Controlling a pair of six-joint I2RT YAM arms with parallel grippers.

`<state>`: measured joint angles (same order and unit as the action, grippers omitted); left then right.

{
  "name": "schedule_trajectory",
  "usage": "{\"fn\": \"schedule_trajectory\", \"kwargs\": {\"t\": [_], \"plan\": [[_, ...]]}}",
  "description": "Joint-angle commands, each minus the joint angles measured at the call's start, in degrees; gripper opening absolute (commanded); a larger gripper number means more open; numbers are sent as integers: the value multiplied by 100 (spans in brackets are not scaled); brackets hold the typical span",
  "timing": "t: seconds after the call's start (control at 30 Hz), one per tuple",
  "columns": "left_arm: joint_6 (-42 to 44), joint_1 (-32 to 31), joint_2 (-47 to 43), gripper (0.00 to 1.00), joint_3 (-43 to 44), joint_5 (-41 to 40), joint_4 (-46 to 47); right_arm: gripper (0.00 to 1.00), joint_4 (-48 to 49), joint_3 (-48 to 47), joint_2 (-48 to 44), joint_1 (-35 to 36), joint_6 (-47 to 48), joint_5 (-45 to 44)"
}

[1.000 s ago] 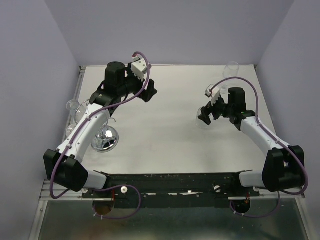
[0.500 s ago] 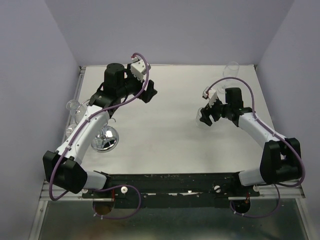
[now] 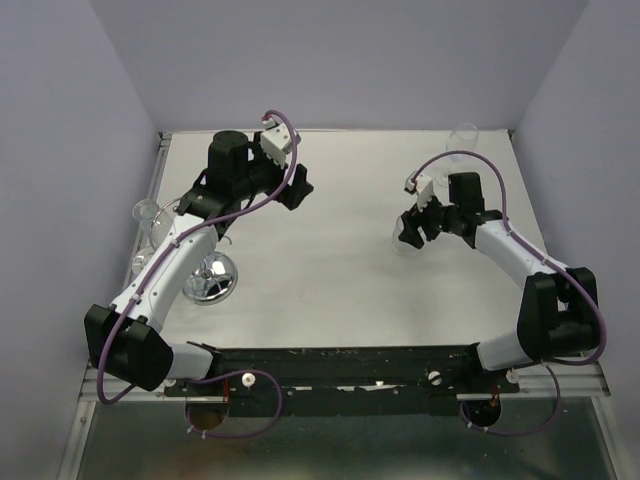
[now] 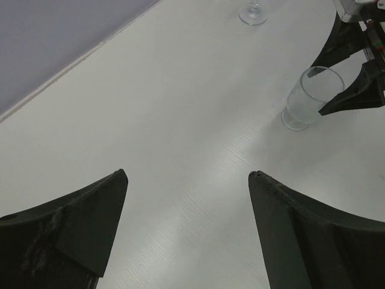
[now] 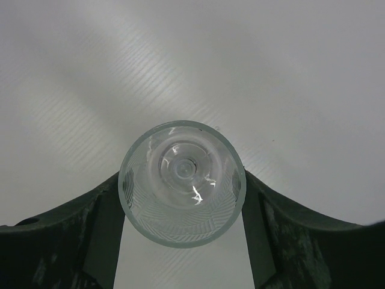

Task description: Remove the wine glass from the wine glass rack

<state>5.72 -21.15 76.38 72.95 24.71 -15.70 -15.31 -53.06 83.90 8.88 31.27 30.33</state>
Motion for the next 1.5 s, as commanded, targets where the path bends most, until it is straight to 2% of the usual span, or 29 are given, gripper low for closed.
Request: {"fn": "schedule_trajectory", "kwargs": {"t": [0.0,0.3,0.53,0.57,0.6,1.2,1.47], "plan": [[9,-39,-167,99,-44,-36,94,56,-42,-327,-84,-114,-480,-53],[-18,-39,-194,99,-79,-28,120,32,-420,-1372,311,-738,-727,-220],[-35,-39,-220,99,-114,-27,112,25,-376,-2120,891,-1257,-727,-536],[-35,-30,-220,99,-105,-36,111,19,-394,-2191,952,-1319,-727,-545],[-27,-39,-229,99,-114,-36,103,1,-411,-2287,1031,-1380,-762,-563],[26,-39,-71,99,105,-63,-99,1,151,-2560,1682,-1838,-1940,-1529],[44,-39,149,99,316,-72,-152,1,221,-2710,1972,-1899,-2028,-1661]]}}
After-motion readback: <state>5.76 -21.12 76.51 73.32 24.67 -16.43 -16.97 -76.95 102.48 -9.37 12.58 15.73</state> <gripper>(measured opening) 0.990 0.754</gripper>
